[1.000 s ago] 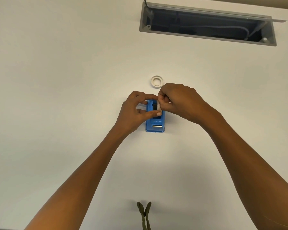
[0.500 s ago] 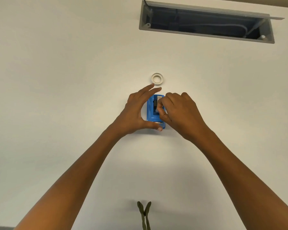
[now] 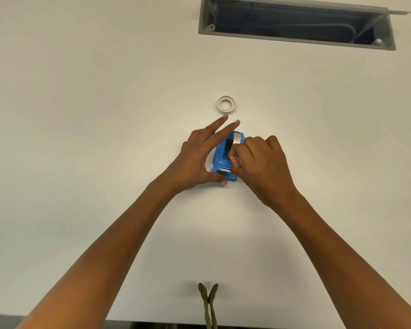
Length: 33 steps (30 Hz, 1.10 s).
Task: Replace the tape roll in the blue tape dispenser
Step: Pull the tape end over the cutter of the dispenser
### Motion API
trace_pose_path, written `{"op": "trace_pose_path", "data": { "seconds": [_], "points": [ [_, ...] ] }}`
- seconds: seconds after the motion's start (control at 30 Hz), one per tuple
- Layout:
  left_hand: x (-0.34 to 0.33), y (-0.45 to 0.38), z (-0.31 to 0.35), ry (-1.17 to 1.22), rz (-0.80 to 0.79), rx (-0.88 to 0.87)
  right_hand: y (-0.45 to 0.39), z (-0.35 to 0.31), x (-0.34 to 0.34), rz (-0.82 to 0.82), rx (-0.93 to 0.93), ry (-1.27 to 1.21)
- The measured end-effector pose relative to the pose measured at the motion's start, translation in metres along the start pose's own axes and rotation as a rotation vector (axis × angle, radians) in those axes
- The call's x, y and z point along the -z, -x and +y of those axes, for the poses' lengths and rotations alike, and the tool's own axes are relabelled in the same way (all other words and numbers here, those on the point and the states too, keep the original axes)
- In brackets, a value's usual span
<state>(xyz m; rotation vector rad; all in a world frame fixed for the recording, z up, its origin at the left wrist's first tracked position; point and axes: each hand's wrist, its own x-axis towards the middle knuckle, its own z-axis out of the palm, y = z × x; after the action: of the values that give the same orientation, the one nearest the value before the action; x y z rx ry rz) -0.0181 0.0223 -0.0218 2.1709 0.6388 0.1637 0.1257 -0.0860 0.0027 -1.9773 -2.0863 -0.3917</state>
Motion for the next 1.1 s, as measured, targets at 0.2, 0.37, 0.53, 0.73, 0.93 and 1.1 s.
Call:
{"op": "trace_pose_path", "data": {
  "seconds": [0.2, 0.37, 0.53, 0.73, 0.93, 1.1],
  "points": [
    [-0.002, -0.004, 0.004, -0.019, 0.076, 0.001, 0.005, -0.002, -0.005, 0.068, 0.001, 0.038],
    [-0.013, -0.003, 0.008, 0.058, 0.189, 0.083, 0.010, -0.003, -0.006, 0.062, -0.009, 0.069],
    [-0.014, -0.004, 0.007, 0.099, 0.204, 0.117, 0.015, -0.001, -0.005, 0.091, 0.010, 0.079],
    [-0.012, -0.002, 0.007, 0.099, 0.192, 0.091, 0.023, -0.005, -0.009, 0.174, 0.012, 0.102],
    [-0.013, -0.002, 0.004, 0.104, 0.194, 0.107, 0.034, -0.011, -0.010, 0.215, 0.011, 0.124],
    [-0.015, -0.003, 0.000, 0.106, 0.191, 0.105, 0.036, -0.012, -0.013, 0.240, -0.007, 0.121]
  ]
}}
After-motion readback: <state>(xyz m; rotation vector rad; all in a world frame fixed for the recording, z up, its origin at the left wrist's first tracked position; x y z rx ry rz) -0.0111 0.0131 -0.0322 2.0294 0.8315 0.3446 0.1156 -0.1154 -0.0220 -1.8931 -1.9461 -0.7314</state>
